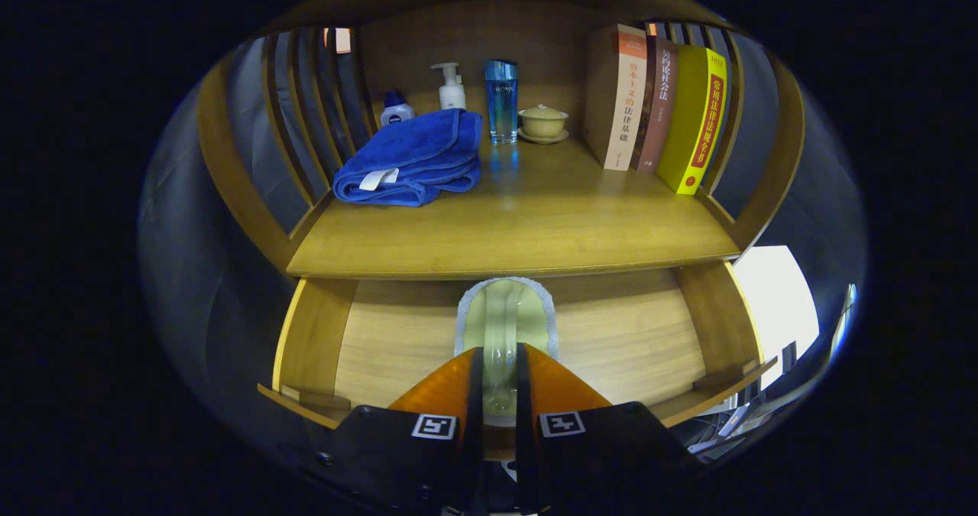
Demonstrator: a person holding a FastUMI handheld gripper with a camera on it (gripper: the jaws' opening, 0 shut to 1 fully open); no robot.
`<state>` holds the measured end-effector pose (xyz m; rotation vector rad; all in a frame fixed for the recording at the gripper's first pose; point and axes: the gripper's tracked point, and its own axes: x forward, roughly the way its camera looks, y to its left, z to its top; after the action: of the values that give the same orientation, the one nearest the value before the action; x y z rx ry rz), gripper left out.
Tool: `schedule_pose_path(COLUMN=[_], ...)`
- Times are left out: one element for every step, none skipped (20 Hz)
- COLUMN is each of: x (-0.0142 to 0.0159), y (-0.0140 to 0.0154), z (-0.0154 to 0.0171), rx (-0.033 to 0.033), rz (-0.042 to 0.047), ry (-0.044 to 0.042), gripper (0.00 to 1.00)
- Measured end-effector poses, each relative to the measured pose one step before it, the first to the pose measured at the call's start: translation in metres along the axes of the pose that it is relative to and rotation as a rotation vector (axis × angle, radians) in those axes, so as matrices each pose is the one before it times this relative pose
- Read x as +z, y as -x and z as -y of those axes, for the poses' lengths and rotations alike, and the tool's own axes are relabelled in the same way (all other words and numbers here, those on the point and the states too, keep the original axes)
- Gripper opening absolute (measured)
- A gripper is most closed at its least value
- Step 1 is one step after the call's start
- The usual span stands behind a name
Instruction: Pull open the drawer, take out the items inside it, and place them on the countertop above the cabinet.
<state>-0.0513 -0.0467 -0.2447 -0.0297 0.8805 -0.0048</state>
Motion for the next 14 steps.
schedule_pose_path(x=[0.00529, 0.0072, 0.00871, 0.0086, 0.00938, 0.0083, 0.00614, 0.00509, 0.00468, 0.00655, 0.00571, 0.00404, 0.0044, 0.00447], y=[0.00508, 0.00401, 0.00364, 0.00204, 0.00133, 0.00083, -0.0004, -0.00162, -0.00231, -0.00207, -0.00433, -0.00462, -0.00504, -0.00452], z=[0.0016, 0.0006, 0.00095, 0.00121, 0.00114, 0.00033, 0.00131, 0.00152, 0.00286, 0.00236, 0.00179, 0.00189, 0.00106, 0.00088], rx=[-0.00348, -0.00107, -0.00378, -0.00498, -0.00373, -0.00191, -0.00535, -0.00664, -0.01004, -0.00782, -0.00652, -0.00539, -0.00634, -0.00312], rz=[0.00417, 0.00492, 0.01388, 0.0127, 0.01482, 0.01107, 0.00808, 0.00656, 0.00239, 0.0073, 0.00644, 0.00479, 0.00401, 0.00414], ry=[0.00358, 0.00411, 0.00383, 0.00535, 0.00323, 0.00365, 0.00313, 0.0013, 0.00165, -0.00127, -0.00067, 0.00052, -0.00087, -0.0021], gripper=[0.26, 0.26, 0.26, 0.26, 0.26, 0.26, 0.26, 0.26, 0.26, 0.26, 0.26, 0.26, 0.26, 0.26])
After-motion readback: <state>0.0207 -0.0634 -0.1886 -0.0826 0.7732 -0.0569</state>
